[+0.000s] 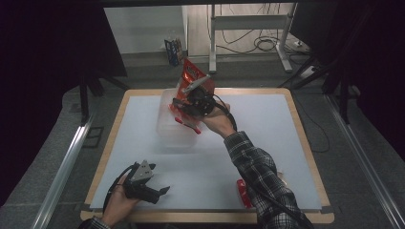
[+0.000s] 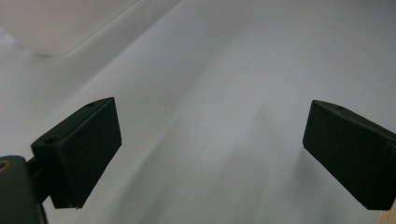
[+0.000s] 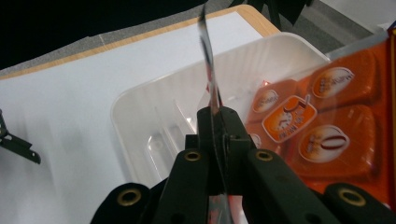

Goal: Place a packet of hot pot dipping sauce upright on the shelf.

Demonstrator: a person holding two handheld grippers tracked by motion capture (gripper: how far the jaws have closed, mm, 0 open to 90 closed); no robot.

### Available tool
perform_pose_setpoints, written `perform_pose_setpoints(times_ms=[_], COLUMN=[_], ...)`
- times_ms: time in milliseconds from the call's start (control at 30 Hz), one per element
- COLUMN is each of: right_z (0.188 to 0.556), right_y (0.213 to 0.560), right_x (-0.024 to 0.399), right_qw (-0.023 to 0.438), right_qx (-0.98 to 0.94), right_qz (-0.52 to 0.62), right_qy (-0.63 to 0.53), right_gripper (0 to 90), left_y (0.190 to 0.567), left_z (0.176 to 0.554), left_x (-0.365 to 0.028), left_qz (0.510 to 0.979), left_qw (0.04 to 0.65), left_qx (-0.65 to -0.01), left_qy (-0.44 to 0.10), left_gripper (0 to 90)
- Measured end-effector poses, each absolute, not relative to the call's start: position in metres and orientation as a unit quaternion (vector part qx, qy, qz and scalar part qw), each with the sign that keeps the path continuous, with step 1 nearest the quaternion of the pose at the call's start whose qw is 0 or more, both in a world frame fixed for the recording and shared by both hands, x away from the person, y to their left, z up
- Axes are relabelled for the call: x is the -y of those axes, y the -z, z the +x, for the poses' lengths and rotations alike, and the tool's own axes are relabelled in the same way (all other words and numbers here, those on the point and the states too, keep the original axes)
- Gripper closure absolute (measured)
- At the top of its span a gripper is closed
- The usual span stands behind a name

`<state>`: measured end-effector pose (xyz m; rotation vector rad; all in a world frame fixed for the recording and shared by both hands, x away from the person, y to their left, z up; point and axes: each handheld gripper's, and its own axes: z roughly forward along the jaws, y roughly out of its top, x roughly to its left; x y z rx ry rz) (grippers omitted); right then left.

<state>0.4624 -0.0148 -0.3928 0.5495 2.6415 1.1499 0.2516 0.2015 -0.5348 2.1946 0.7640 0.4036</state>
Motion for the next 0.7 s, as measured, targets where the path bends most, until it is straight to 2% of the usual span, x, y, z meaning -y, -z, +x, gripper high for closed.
perform_pose_setpoints(times_ms=[433,700], right_z=[0.459,0.463], right_y=[0.383,0.388], right_x=[0.057,0.066], right_qw=[0.094,0.075], right_qx=[-0.905,-0.910], right_qz=[0.203,0.213], right_qy=[-0.362,-0.347], right_gripper=[88.2,88.2], left_y=[0.535,0.536], left_z=[0.252,0.252], left_x=[-0.201,-0.200], left_qz=[0.861,0.861], left_qw=[0.380,0.379], left_qx=[-0.300,-0.300], left_qy=[-0.159,-0.159], left_gripper=[4.1,4.1])
